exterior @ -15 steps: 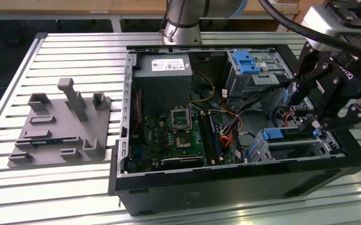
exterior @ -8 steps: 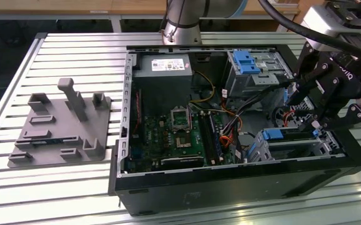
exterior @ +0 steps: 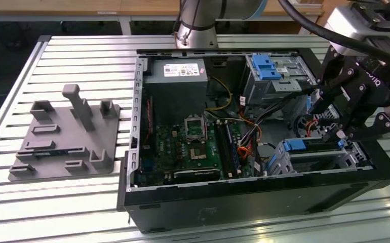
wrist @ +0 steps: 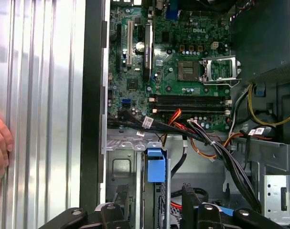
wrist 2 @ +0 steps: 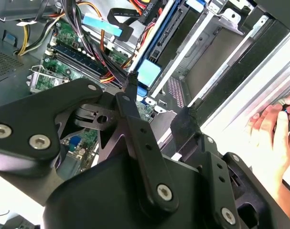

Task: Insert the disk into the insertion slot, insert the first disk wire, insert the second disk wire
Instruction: 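Insert the first disk wire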

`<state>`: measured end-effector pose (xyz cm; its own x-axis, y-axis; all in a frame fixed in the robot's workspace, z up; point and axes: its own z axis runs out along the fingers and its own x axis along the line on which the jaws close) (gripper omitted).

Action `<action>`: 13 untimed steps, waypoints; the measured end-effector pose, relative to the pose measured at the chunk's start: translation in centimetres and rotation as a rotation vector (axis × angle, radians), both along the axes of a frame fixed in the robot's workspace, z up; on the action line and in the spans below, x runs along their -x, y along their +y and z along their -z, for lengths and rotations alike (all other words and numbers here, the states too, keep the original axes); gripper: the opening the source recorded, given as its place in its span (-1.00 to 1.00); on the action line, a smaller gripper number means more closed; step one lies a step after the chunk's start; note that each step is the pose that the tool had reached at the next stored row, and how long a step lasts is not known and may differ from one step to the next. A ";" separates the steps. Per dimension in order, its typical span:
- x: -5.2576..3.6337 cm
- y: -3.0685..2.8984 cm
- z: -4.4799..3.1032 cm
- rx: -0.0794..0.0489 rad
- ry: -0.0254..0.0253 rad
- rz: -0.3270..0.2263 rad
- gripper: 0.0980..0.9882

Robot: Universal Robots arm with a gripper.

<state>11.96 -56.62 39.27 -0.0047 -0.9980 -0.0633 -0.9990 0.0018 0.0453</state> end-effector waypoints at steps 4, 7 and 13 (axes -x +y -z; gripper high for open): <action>0.00 0.59 0.08 0.054 -0.0015 0.000 0.03; 0.00 1.06 0.08 0.109 -0.0009 0.000 0.03; -0.03 1.91 0.15 0.201 0.0020 0.000 0.03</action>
